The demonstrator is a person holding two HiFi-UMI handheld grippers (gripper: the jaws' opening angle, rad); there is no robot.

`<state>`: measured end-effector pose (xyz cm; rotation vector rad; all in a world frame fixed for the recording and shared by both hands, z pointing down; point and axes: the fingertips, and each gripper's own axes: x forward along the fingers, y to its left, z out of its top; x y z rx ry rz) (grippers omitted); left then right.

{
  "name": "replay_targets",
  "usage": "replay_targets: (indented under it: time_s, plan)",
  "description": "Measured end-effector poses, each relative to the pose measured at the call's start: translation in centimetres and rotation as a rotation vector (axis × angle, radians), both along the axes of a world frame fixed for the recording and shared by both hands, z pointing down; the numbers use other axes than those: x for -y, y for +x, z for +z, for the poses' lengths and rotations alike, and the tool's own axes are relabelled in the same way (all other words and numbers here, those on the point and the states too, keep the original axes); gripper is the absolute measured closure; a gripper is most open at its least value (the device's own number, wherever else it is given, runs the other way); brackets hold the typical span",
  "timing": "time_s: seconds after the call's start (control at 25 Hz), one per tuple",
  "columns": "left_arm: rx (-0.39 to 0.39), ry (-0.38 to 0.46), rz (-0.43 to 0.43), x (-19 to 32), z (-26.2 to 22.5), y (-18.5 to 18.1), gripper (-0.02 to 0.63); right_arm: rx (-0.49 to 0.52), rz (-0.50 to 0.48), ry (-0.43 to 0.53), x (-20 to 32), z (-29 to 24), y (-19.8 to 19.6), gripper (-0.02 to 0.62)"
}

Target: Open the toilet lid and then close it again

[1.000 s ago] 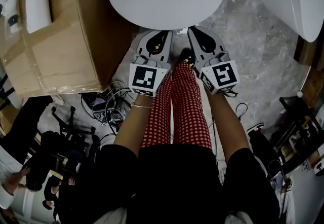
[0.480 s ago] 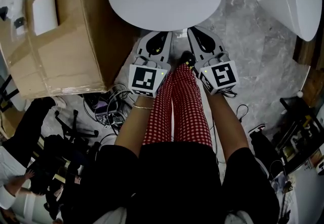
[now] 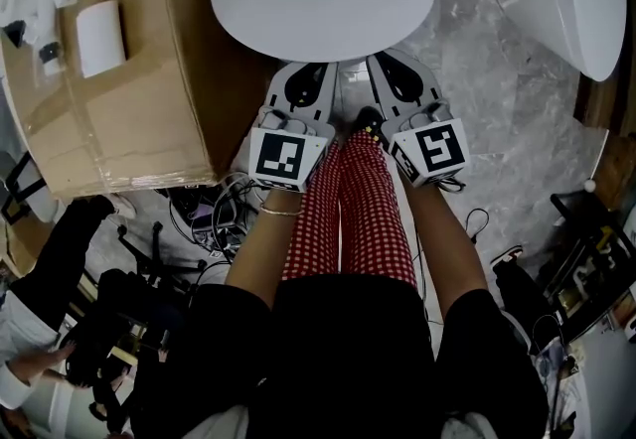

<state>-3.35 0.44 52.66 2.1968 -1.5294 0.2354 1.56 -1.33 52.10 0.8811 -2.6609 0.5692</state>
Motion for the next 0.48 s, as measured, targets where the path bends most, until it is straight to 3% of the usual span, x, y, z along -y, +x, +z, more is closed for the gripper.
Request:
replay_targets:
  time_s: [0.48]
  plan:
    - [-0.019,0.063,0.015,2.0,-3.2,-0.4,0.603,0.033,0.065,0.036,1.9,-3.1,-0.4,0.577]
